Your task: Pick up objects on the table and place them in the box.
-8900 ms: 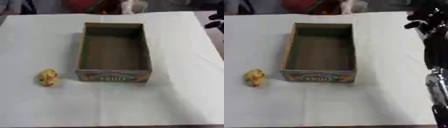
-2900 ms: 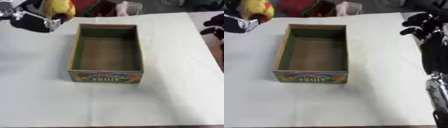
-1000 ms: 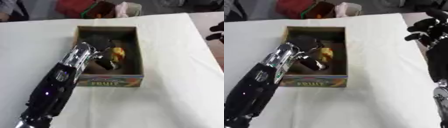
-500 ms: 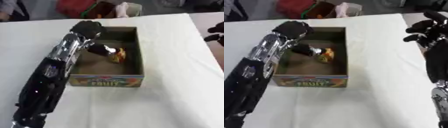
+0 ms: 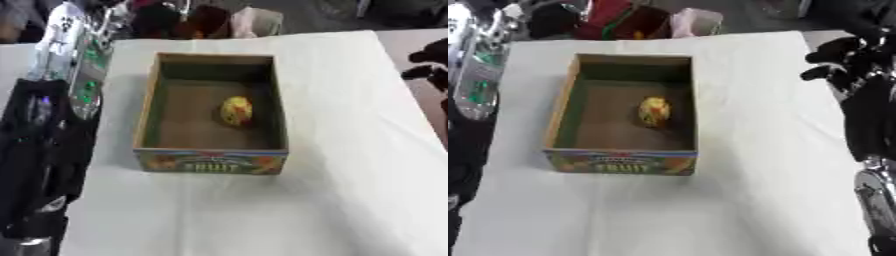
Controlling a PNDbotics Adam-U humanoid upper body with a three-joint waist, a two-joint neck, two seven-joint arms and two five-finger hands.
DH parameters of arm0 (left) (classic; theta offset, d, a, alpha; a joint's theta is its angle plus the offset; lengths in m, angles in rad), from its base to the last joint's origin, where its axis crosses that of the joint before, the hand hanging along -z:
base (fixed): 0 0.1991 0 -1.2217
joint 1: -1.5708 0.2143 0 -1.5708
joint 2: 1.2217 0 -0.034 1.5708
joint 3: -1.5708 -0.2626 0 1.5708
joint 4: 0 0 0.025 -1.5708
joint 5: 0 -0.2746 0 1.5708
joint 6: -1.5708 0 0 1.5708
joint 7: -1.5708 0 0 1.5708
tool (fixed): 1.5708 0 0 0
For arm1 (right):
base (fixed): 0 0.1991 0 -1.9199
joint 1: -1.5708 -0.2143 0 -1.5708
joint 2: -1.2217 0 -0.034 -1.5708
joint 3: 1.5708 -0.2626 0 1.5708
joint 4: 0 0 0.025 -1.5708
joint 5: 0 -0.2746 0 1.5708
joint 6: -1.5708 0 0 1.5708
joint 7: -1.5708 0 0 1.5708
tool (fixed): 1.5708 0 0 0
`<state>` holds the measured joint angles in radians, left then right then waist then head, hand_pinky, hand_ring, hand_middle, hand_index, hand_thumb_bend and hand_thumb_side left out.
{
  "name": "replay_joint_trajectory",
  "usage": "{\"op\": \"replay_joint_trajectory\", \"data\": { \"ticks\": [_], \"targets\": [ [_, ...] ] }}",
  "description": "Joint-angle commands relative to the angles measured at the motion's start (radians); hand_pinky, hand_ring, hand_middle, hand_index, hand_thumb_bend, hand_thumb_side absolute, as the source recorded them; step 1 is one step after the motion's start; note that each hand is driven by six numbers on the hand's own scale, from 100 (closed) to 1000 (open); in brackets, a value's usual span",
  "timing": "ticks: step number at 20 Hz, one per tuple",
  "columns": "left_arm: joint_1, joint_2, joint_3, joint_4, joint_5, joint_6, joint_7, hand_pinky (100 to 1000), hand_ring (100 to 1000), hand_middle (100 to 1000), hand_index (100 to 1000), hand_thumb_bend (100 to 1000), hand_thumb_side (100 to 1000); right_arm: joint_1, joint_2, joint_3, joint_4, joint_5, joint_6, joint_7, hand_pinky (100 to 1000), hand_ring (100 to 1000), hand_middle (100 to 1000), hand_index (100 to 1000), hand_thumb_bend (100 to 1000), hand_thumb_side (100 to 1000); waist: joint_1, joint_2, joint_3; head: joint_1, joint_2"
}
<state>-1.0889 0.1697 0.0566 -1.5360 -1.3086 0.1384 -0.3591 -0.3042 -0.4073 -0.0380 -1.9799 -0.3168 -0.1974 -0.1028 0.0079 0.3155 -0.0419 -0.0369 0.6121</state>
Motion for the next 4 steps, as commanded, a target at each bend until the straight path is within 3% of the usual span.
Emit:
{"op": "replay_joint_trajectory", "data": {
  "ticks": [1,2,3,4],
  "targets": [
    [0.005,0.04,0.051,-0.091,0.048,0.047,0.046,361,498,509,771,100,867,-0.003,-0.02,-0.015,-0.02,0.002,-0.005,-0.007,559,650,591,818,100,924,-0.007,-0.027,0.007,-0.006,0.012],
    [0.049,0.051,0.058,-0.196,0.113,0.097,0.111,357,495,506,766,100,854,-0.002,-0.021,-0.017,-0.02,0.002,-0.006,-0.009,559,650,591,818,100,924,-0.007,-0.027,0.013,-0.01,0.016],
    [0.116,0.069,0.046,-0.33,0.229,0.171,0.227,351,490,501,758,100,842,-0.002,-0.023,-0.019,-0.02,0.003,-0.008,-0.011,559,650,591,818,100,923,-0.007,-0.026,0.018,-0.015,0.02],
    [0.169,0.099,0.045,-0.398,0.369,0.207,0.366,347,488,500,753,100,816,0.001,-0.025,-0.021,-0.02,0.004,-0.008,-0.013,559,650,591,818,100,924,-0.006,-0.027,0.024,-0.024,0.025]
  ]
}}
